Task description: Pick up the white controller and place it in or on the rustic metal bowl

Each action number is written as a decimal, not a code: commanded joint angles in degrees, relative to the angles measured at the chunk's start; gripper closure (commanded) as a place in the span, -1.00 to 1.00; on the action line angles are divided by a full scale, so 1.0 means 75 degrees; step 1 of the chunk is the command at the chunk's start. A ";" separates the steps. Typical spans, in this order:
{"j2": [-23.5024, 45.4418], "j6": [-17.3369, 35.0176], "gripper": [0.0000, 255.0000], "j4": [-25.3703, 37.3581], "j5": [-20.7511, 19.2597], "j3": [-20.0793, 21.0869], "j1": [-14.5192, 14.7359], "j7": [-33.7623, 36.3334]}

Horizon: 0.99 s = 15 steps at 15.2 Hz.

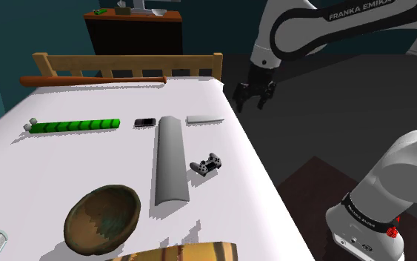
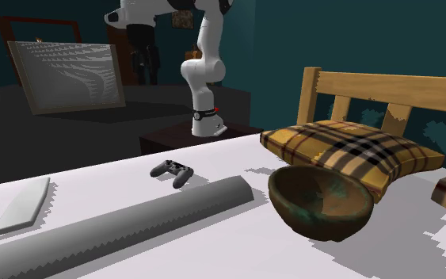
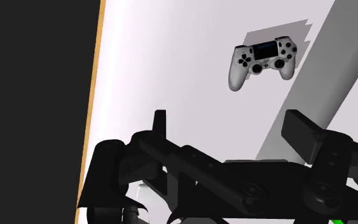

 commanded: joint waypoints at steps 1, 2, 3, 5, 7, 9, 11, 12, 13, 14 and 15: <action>0.0523 0.0344 -1.00 0.0073 -0.0037 0.0204 -0.0013 0.0330; 0.0786 0.0516 -1.00 0.0106 -0.0071 0.0297 -0.0019 0.0491; 0.1056 0.0685 -1.00 0.0149 -0.0115 0.0387 -0.0025 0.0657; 0.1614 0.1009 -1.00 0.0259 -0.0233 0.0552 -0.0034 0.1001; 0.2195 0.1313 -1.00 0.0405 -0.0393 0.0692 -0.0034 0.1364; 0.2796 0.1592 -1.00 0.0587 -0.0593 0.0798 -0.0015 0.1743; 0.3410 0.1843 -1.00 0.0803 -0.0825 0.0860 0.0032 0.2132; 0.3720 0.1956 -1.00 0.0925 -0.0948 0.0873 0.0069 0.2327; 0.4031 0.2061 -1.00 0.1055 -0.1073 0.0873 0.0114 0.2520; 0.4343 0.2157 -1.00 0.1194 -0.1196 0.0861 0.0170 0.2709; 0.4654 0.2245 -1.00 0.1341 -0.1316 0.0837 0.0235 0.2892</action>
